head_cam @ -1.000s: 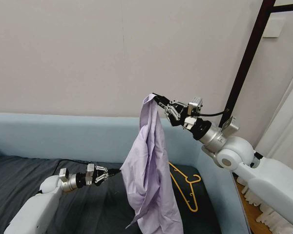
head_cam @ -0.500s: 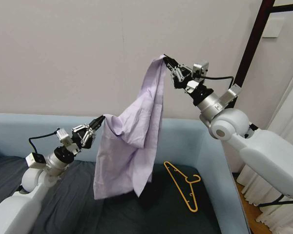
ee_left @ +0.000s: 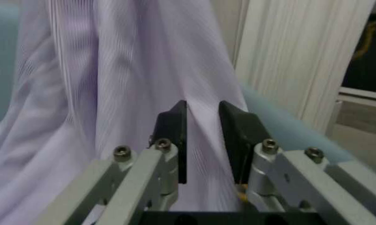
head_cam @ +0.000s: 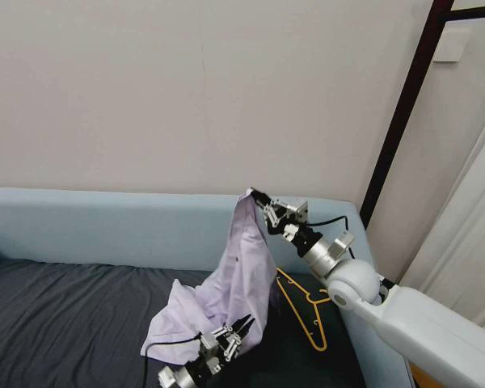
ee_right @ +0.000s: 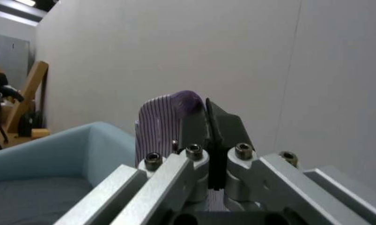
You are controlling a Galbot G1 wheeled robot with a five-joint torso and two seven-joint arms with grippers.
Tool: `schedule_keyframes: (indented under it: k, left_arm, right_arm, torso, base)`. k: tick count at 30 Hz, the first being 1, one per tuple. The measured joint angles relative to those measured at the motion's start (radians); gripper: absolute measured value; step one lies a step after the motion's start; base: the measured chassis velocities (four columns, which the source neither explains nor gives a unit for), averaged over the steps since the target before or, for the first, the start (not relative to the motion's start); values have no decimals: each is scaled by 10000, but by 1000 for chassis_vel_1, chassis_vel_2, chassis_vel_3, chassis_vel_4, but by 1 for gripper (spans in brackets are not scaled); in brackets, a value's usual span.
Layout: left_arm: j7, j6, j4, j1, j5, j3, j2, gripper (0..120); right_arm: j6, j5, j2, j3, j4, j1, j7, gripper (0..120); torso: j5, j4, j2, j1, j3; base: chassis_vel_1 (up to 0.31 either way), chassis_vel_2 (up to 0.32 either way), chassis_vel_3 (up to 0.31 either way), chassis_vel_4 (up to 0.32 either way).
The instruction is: Pick up the clothes from the sofa and hang them on the clothes hanger.
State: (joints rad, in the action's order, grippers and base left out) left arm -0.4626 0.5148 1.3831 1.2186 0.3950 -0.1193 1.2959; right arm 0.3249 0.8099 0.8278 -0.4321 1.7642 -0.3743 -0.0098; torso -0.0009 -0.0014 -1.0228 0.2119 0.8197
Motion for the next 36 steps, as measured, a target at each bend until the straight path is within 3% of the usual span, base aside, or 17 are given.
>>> schedule_keyframes:
  k: [5, 16, 19, 21, 23, 26, 30, 36]
  left_arm:
    - [509, 0, 54, 657, -134, -9, -315, 47]
    - [-455, 1256, 597, 994, 690, -1579, -1422, 84]
    - [-2631, 1394, 471, 818, 1673, -2418, -1809, 98]
    - [-3286, 1412, 155, 660, 1848, -2661, -1969, 100]
    - [-3061, 1430, -38, 522, 1862, -2676, -1996, 100]
    - [-1483, 1397, -435, 93, 1617, -2504, -1795, 100]
    - [-292, 1061, -847, -518, 1210, -2313, -1410, 100]
    - [-360, 817, -1213, -907, 1022, -2074, -1052, 100]
  right_arm:
    - [4, 45, 229, 46, -60, 148, -45, 0]
    - [-36, 190, 294, 299, 68, 282, -161, 0]
    - [-44, 174, 285, 347, 50, 228, -216, 0]
    - [-45, 167, 286, 377, 13, 206, -245, 0]
    - [-42, 165, 290, 388, -6, 201, -271, 0]
    - [-26, 172, 294, 400, -18, 191, -323, 0]
    - [-19, 203, 278, 388, -20, 205, -379, 0]
    - [-21, 232, 319, 364, -30, 258, -387, 0]
  torso:
    - [1, 6, 0, 0, -1]
    - [2, 0, -1, 1, -2]
    - [2, 1, 0, 1, -2]
    - [1, 2, 0, 2, -1]
    - [0, 4, 0, 1, -1]
    - [-1, 3, 0, 2, -1]
    - [1, 0, 0, 2, -1]
    - [2, -1, 0, 2, -1]
  base:
    - [0, 0, 0, 0]
    - [0, 0, 0, 0]
    - [0, 0, 0, 0]
    - [0, 0, 0, 0]
    - [0, 0, 0, 0]
    - [0, 0, 0, 0]
    - [0, 0, 0, 0]
    - [0, 0, 0, 0]
